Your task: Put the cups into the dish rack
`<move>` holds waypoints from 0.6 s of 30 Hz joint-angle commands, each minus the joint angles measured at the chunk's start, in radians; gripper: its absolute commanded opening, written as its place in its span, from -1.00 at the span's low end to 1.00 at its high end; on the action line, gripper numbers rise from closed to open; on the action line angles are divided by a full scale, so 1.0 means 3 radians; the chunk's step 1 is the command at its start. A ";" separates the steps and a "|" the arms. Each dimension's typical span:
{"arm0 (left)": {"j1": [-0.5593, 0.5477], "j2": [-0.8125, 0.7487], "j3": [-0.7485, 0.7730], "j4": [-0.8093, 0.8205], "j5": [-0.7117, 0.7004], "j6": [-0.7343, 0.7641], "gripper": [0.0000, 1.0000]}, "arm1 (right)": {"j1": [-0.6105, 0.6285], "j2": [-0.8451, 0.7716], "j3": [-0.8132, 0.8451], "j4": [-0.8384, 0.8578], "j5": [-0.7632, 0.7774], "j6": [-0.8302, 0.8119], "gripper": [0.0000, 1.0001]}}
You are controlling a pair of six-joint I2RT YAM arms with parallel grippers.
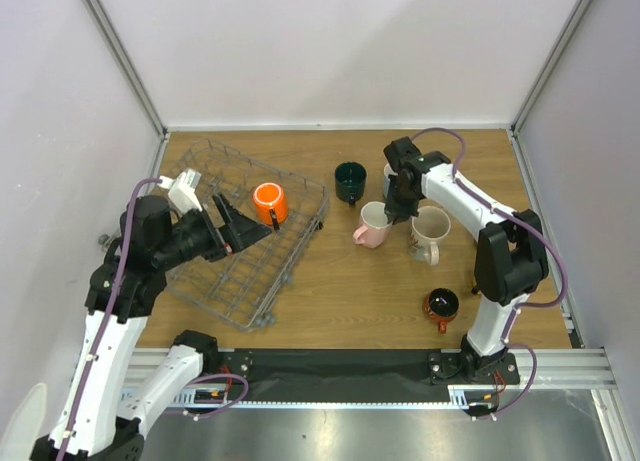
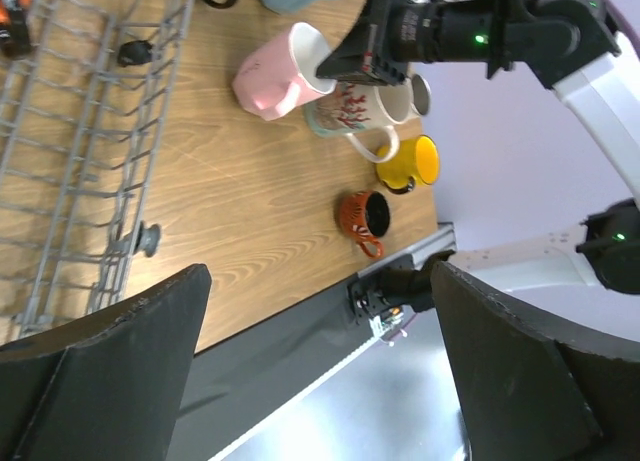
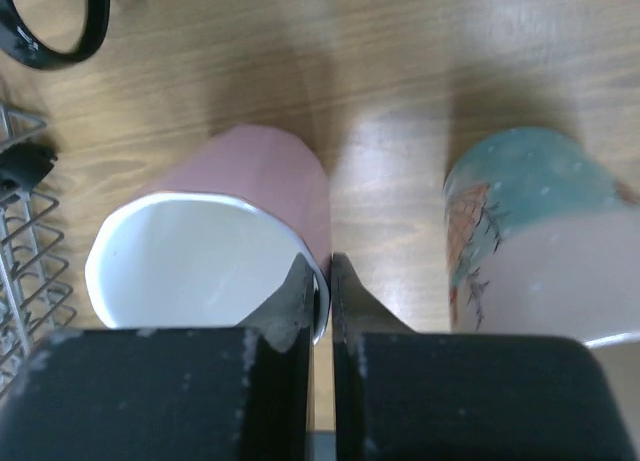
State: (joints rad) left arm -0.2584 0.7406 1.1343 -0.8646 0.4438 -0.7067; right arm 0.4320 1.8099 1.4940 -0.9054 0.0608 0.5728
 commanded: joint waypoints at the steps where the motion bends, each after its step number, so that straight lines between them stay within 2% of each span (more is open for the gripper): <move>1: 0.0023 0.0077 0.0079 0.0238 0.0259 -0.0063 0.99 | -0.0034 -0.0106 0.0000 0.0170 -0.0167 -0.0231 -1.00; 5: 0.0023 0.0225 0.0268 0.0335 0.0463 -0.0150 1.00 | -0.0044 -0.0474 0.0168 0.0262 -0.0575 -0.0523 -1.00; 7: 0.0023 0.0267 0.0335 0.0519 0.0565 -0.0343 1.00 | -0.0064 -0.0822 0.0174 0.0456 -0.0943 -0.0712 -1.00; 8: 0.0023 0.0282 0.0340 0.0616 0.0738 -0.0592 1.00 | -0.0090 -0.0969 0.0144 0.0654 -0.1238 -0.0779 -1.00; 13: 0.0023 0.0241 0.0090 0.1914 0.1164 -0.1652 1.00 | -0.0335 -0.1797 -0.0092 0.1294 -0.2119 -0.0851 -1.00; 18: 0.0023 0.0262 0.0018 0.2462 0.1439 -0.2200 0.99 | -0.0693 -0.2126 -0.0229 0.1667 -0.3141 -0.0642 -1.00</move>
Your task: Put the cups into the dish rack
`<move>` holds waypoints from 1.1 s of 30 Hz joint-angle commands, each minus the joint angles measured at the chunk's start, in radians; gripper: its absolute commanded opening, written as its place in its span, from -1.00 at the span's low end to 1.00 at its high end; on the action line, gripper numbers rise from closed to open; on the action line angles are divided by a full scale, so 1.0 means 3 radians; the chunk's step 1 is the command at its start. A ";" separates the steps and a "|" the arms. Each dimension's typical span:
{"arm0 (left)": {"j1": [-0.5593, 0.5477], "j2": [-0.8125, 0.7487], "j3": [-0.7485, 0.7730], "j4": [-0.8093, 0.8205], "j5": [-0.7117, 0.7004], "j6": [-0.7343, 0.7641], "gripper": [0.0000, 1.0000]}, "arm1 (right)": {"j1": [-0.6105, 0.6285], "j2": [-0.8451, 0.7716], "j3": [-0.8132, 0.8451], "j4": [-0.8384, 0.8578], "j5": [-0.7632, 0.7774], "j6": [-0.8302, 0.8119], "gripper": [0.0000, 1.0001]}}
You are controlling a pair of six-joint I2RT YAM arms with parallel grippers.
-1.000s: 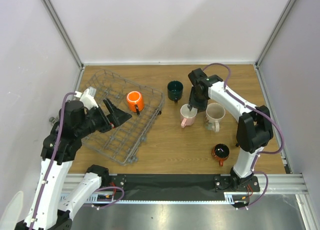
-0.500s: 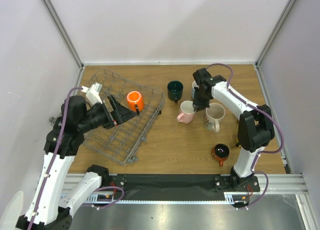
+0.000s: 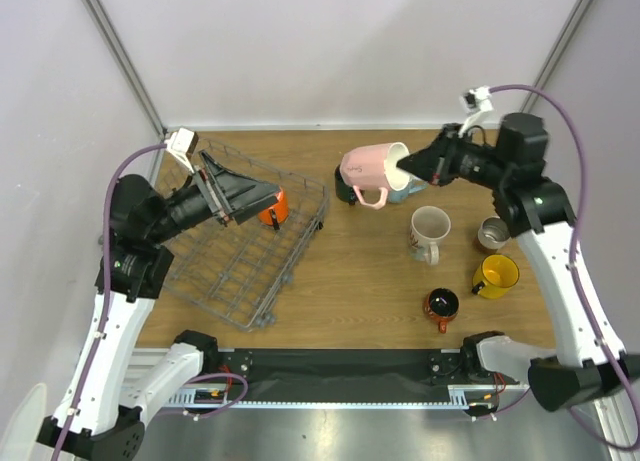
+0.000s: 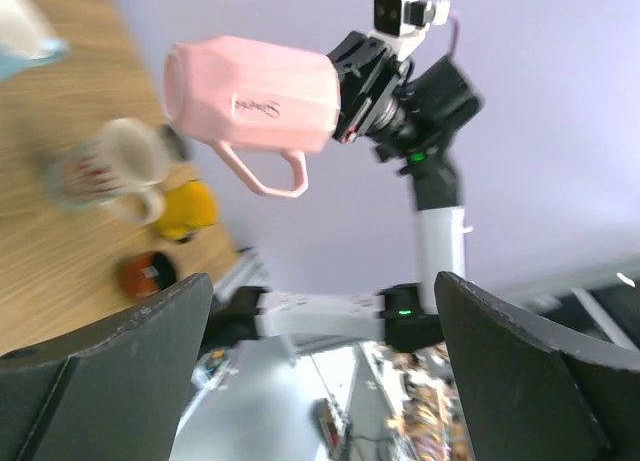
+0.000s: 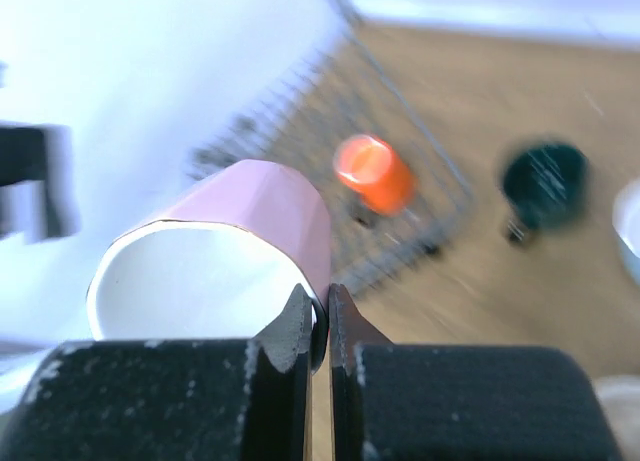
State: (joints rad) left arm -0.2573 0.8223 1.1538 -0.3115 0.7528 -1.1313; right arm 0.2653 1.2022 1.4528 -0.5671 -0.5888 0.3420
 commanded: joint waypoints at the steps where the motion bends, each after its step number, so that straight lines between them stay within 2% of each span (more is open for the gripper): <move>1: 0.0019 -0.0005 -0.0072 0.0796 0.0481 -0.0846 1.00 | -0.0173 -0.0146 -0.0133 0.0642 -0.1139 0.0300 -1.00; 2: 0.0014 -0.0005 -0.0113 0.0955 0.0543 -0.1019 1.00 | -0.0199 -0.0248 -0.0174 0.0901 -0.1445 0.0393 -1.00; 5: -0.0047 0.0015 -0.0353 0.1691 0.0712 -0.1488 1.00 | -0.0169 -0.0376 -0.0322 0.1372 -0.1774 0.0777 -1.00; 10: -0.0511 0.0168 -0.0440 0.1861 0.0590 -0.1618 1.00 | -0.0041 -0.0469 -0.0435 0.2027 -0.1857 0.1288 -1.00; 13: -0.0681 0.0148 -0.0746 0.2229 0.0416 -0.1894 0.99 | -0.0036 -0.0474 -0.0507 0.2447 -0.1872 0.1676 -1.00; 14: -0.0707 0.0138 -0.0838 0.2564 0.0375 -0.2097 1.00 | 0.0000 -0.0469 -0.0532 0.2635 -0.1898 0.1769 -1.00; 17: -0.0748 0.0133 -0.1044 0.2807 0.0288 -0.2313 1.00 | 0.0016 -0.0459 -0.0543 0.2789 -0.1944 0.1973 -1.00; 21: -0.0783 0.0229 -0.0917 0.2848 0.0242 -0.2314 1.00 | 0.0122 -0.0433 -0.0573 0.3010 -0.1975 0.2147 -1.00; 26: -0.1014 0.0393 -0.0931 0.3359 0.0083 -0.2559 1.00 | 0.0271 -0.0357 -0.0583 0.3056 -0.1842 0.2122 -1.00; 30: -0.1116 0.0429 -0.0942 0.3385 0.0037 -0.2554 0.99 | 0.0338 -0.0305 -0.0568 0.3087 -0.1765 0.2122 -1.00; 33: -0.1121 0.0424 -0.0947 0.3370 -0.0004 -0.2529 1.00 | 0.0404 -0.0270 -0.0527 0.2868 -0.1694 0.1975 -1.00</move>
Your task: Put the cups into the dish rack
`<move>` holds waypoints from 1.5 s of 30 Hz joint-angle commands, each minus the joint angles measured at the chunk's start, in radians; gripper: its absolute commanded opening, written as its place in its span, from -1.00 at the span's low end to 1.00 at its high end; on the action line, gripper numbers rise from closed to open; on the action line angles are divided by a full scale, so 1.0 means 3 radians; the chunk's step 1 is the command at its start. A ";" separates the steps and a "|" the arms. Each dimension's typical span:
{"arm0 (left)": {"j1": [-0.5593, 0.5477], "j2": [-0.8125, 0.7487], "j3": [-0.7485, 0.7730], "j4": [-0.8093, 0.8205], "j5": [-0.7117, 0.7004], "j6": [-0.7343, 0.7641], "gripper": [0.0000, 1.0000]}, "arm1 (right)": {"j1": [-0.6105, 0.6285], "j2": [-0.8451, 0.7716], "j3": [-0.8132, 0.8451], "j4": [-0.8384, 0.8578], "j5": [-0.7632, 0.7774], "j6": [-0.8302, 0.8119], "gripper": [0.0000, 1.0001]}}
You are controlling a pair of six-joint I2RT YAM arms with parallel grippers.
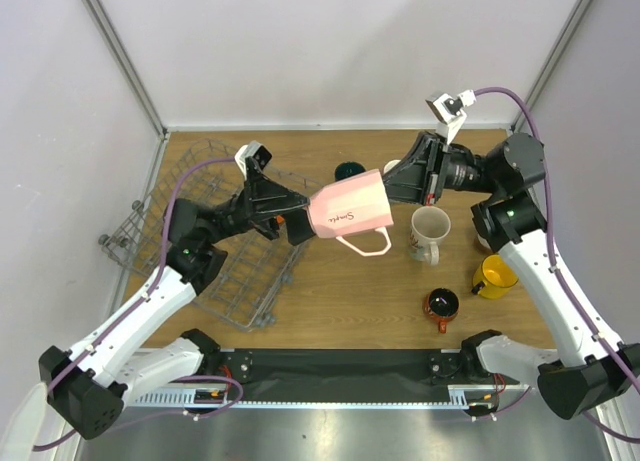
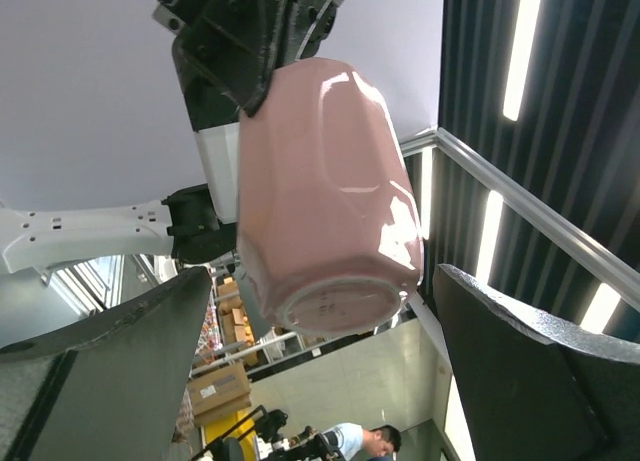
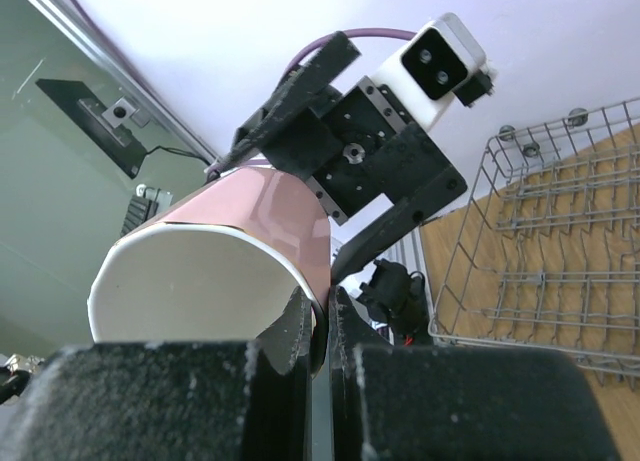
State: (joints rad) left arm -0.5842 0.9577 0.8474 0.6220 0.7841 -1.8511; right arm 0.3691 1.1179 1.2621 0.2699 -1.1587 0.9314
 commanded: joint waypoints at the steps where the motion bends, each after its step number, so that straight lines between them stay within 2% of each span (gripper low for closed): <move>1: -0.0036 -0.0027 0.0079 0.0258 -0.0103 -0.0124 1.00 | 0.0073 0.0011 0.0114 0.0042 0.0212 -0.0036 -1.00; 13: -0.0072 -0.0012 0.0085 0.0151 -0.0103 -0.0093 1.00 | 0.0257 0.0170 0.0160 -0.0030 0.0319 -0.0180 -1.00; 19: -0.0067 0.0024 0.0141 0.0120 -0.0144 -0.0098 1.00 | 0.0350 0.0175 0.0246 -0.0367 0.0365 -0.0471 -1.00; 26: -0.0072 0.0034 0.0161 0.0069 -0.0139 -0.0058 1.00 | 0.0437 0.0216 0.0298 -0.0511 0.0385 -0.0614 -1.00; 29: -0.0067 0.0034 0.0177 0.0064 -0.0129 -0.0063 0.91 | 0.0442 0.0236 0.0293 -0.0526 0.0416 -0.0640 -1.00; 32: -0.0072 0.0034 0.0182 0.0059 -0.0113 -0.0063 0.59 | 0.0452 0.0236 0.0303 -0.0531 0.0452 -0.0650 -1.00; 33: -0.0072 0.0029 0.0177 0.0079 -0.0113 -0.0078 0.29 | 0.0452 0.0252 0.0303 -0.0531 0.0467 -0.0665 -1.00; 35: -0.0072 0.0029 0.0156 0.0115 -0.0108 -0.0103 0.02 | 0.0462 0.0267 0.0303 -0.0526 0.0477 -0.0676 -1.00; 36: -0.0072 0.0029 0.0141 0.0156 -0.0103 -0.0119 -0.29 | 0.0462 0.0277 0.0303 -0.0526 0.0477 -0.0676 -1.00; 37: -0.0072 0.0029 0.0136 0.0176 -0.0103 -0.0129 -0.48 | 0.0462 0.0292 0.0308 -0.0531 0.0477 -0.0686 -1.00; 38: -0.0072 0.0029 0.0116 0.0187 -0.0093 -0.0139 -0.87 | 0.0467 0.0308 0.0313 -0.0547 0.0483 -0.0701 -1.00; 39: -0.0067 0.0029 0.0105 0.0192 -0.0083 -0.0144 -0.99 | 0.0467 0.0318 0.0364 -0.0684 0.0503 -0.0732 -1.00; 41: -0.0032 0.0014 0.0075 0.0192 -0.0078 -0.0145 -0.99 | 0.0432 0.0369 0.0435 -0.0970 0.0564 -0.0890 -0.34; 42: -0.0006 -0.0017 0.0085 0.0086 -0.0062 -0.0089 -0.99 | 0.0371 0.0390 0.0486 -0.1189 0.0605 -0.0916 0.28; 44: 0.0081 -0.0058 0.0130 -0.0195 -0.0001 0.0039 -1.00 | 0.0268 0.0375 0.0523 -0.1410 0.0697 -0.0942 0.63; 45: 0.0203 -0.0119 0.0146 -0.0338 0.0070 0.0202 -0.99 | 0.0136 0.0344 0.0528 -0.1619 0.0854 -0.0952 0.99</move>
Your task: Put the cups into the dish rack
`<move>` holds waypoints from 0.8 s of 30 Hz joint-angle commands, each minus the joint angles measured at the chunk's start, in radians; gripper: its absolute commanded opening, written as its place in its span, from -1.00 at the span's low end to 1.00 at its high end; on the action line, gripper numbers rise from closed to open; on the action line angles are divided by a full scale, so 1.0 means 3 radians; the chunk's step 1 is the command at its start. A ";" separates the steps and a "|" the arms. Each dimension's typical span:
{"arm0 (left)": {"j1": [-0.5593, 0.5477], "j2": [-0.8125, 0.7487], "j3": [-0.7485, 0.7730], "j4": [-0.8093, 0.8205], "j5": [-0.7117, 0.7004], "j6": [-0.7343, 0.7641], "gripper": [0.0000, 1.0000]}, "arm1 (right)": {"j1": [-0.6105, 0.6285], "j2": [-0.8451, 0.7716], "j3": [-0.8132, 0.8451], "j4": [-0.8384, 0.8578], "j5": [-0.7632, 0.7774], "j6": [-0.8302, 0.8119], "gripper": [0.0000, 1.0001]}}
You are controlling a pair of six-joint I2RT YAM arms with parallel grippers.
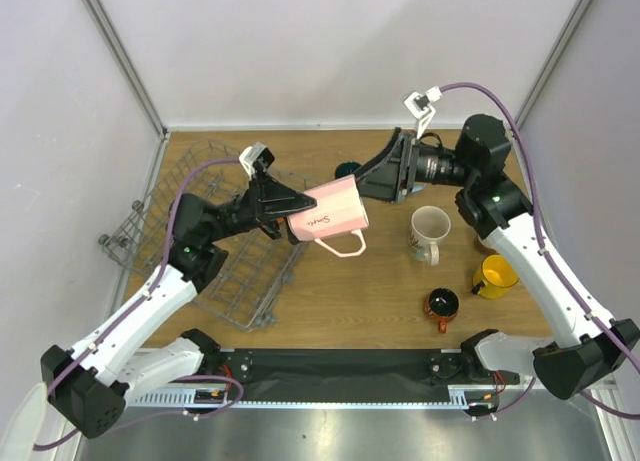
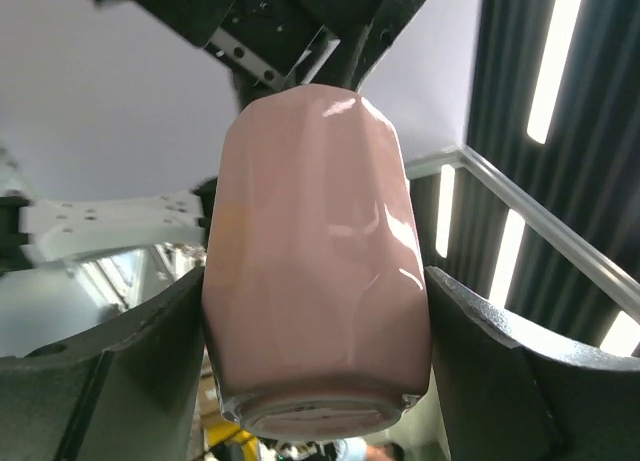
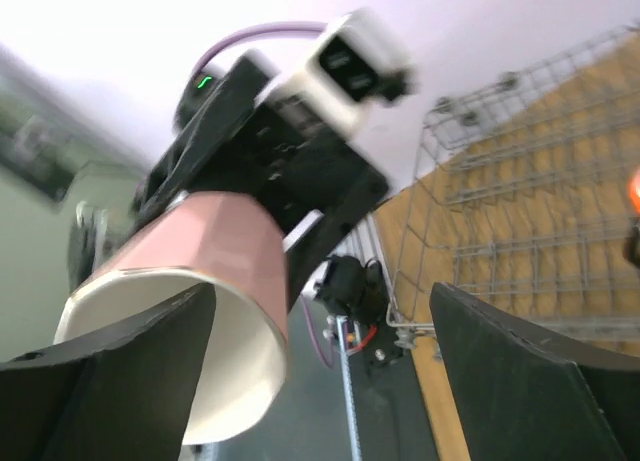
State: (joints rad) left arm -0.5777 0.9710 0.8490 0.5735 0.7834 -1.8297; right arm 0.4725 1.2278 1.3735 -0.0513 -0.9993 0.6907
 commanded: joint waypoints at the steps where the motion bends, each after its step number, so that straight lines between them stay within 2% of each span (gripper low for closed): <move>1: 0.0258 -0.0194 0.0151 -0.0528 0.0104 0.0213 -0.99 | -0.0280 -0.0038 0.0136 -0.0611 0.0360 -0.0114 0.99; 2: 0.0340 -0.0220 0.0192 -0.0739 0.0155 0.0305 -0.99 | -0.0347 -0.0048 0.0146 -0.0672 0.0365 -0.0114 0.99; 4: 0.0662 -0.0276 0.0258 -0.1199 0.0308 0.0673 -0.99 | -0.0546 -0.0053 0.0243 -0.1156 0.0681 -0.0170 0.99; 5: 0.0784 -0.0286 0.0345 -0.1707 0.0349 0.0806 -0.99 | -0.0628 -0.0053 0.0274 -0.1376 0.0864 -0.0226 0.99; 7: 0.1178 -0.0266 0.0554 -0.2435 0.0339 0.1489 -0.99 | -0.0857 -0.0023 0.0345 -0.2081 0.1407 -0.0262 0.99; 8: 0.1296 -0.0160 0.0864 -0.2904 0.0273 0.1786 -0.99 | -0.0910 -0.0002 0.0366 -0.2281 0.1525 -0.0282 0.99; 9: 0.1484 -0.0088 0.1029 -0.3643 0.0161 0.2371 -0.99 | -0.0951 0.0033 0.0356 -0.2557 0.1602 -0.0369 0.98; 12: 0.1660 0.0285 0.1714 -0.4832 -0.0528 0.3151 -0.99 | -0.0936 0.0044 0.0274 -0.2917 0.1751 -0.0532 0.93; 13: 0.1675 0.0393 0.1847 -0.5014 -0.0834 0.3240 -0.99 | -0.0921 0.0044 0.0244 -0.2993 0.1786 -0.0563 0.93; 15: 0.1706 0.0547 0.2109 -0.5183 -0.1066 0.3343 -0.99 | -0.0890 -0.0007 0.0142 -0.3122 0.1889 -0.0670 0.91; 16: 0.1711 0.0593 0.2251 -0.5255 -0.1411 0.3373 -0.99 | -0.0869 -0.0043 0.0096 -0.3117 0.1904 -0.0712 0.92; 19: 0.1757 0.0838 0.2472 -0.5500 -0.1935 0.3547 -0.99 | -0.0859 -0.0160 -0.0078 -0.3050 0.1960 -0.0753 0.92; 20: 0.1798 0.0894 0.2548 -0.5496 -0.2194 0.3634 -0.99 | -0.0854 -0.0176 -0.0109 -0.3035 0.1955 -0.0743 0.92; 24: 0.1885 0.1191 0.2738 -0.5415 -0.2605 0.3839 -0.99 | -0.0839 -0.0237 -0.0232 -0.3030 0.1843 -0.0763 0.92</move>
State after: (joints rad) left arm -0.0380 1.3014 1.5745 -1.0592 0.1806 -0.7784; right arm 0.2142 1.1992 1.3140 -0.9493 -0.4480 0.4931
